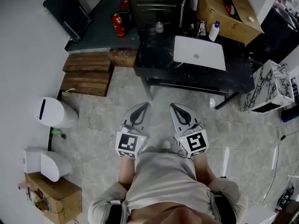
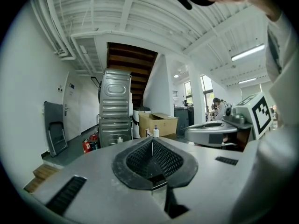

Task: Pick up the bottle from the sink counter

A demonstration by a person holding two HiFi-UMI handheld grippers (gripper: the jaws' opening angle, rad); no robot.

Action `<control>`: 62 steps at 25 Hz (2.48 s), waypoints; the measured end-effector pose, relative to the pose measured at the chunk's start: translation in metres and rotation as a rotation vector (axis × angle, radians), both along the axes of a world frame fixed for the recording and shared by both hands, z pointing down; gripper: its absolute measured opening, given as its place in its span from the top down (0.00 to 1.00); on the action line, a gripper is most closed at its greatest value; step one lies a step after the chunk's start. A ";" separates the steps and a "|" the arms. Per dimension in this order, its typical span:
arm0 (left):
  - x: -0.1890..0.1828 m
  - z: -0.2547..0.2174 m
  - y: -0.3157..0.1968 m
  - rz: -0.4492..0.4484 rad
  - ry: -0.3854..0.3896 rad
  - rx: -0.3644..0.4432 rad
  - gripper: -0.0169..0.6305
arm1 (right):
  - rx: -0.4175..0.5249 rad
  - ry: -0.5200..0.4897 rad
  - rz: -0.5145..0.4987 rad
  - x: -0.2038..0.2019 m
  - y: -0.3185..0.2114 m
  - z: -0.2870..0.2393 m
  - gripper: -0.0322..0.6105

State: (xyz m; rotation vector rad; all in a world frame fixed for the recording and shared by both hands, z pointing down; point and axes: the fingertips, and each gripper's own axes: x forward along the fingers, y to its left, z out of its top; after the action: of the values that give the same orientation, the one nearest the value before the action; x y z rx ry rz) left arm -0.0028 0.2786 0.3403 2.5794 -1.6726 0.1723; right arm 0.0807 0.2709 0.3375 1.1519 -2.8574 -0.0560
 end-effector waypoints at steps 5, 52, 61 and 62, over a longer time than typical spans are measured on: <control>0.003 -0.007 -0.016 -0.007 -0.004 0.008 0.97 | -0.008 -0.005 -0.005 0.003 -0.014 -0.001 0.96; -0.078 0.013 -0.251 0.151 0.043 -0.002 0.97 | -0.040 0.076 0.167 -0.079 -0.236 0.016 0.96; -0.082 0.027 -0.278 0.167 0.062 -0.036 0.97 | -0.060 0.101 0.187 -0.082 -0.261 0.022 0.96; -0.082 0.027 -0.281 0.166 0.063 -0.036 0.97 | -0.062 0.103 0.184 -0.082 -0.265 0.023 0.96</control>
State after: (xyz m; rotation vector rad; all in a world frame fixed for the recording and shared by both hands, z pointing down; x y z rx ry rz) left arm -0.0850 -0.0027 0.3672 2.6664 -1.4217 0.1258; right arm -0.0013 0.0064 0.3604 1.3517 -2.6334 -0.0171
